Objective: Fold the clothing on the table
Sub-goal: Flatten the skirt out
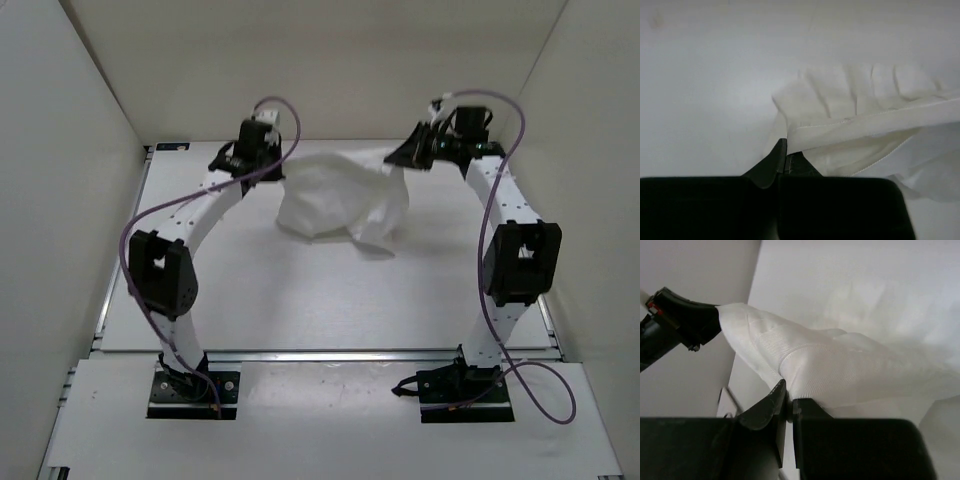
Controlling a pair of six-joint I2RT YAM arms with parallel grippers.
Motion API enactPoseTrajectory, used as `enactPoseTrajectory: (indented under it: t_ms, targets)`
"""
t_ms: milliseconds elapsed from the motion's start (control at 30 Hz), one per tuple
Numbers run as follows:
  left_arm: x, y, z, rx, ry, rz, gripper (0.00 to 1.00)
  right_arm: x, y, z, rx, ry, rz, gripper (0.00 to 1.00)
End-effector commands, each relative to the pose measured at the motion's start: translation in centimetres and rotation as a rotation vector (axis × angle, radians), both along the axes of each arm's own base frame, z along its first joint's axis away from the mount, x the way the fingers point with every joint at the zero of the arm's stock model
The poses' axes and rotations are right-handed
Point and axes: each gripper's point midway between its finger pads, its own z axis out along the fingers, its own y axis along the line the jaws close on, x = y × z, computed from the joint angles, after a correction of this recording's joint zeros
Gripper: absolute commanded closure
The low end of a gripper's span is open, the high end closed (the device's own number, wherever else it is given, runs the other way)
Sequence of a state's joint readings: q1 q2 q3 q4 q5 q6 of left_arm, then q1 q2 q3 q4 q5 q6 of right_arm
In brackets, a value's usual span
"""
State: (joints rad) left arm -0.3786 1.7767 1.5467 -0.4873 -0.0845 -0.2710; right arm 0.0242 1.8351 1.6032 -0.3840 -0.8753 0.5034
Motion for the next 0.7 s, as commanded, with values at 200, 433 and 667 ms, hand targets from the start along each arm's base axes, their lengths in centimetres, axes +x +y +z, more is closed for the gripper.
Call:
enactPoseTrajectory:
  t_ms: [200,433,667]
  targets:
    - [-0.1,2.3,24.2,-0.044,-0.567,0.113,1.0,0.8,-5.3,18.4,-0.067,-0.493,-0.092,1.0]
    - [-9.6,3.6,5.4,0.017,-0.243,0.032,1.0,-9.8,-5.0,-3.7,-0.095,-0.091,-0.116,1.0]
    - [-22.0,4.9,-3.8,-0.034,0.004,-0.014,1.0,-25.4,1.1,-14.3,-0.083,0.182,-0.017,1.0]
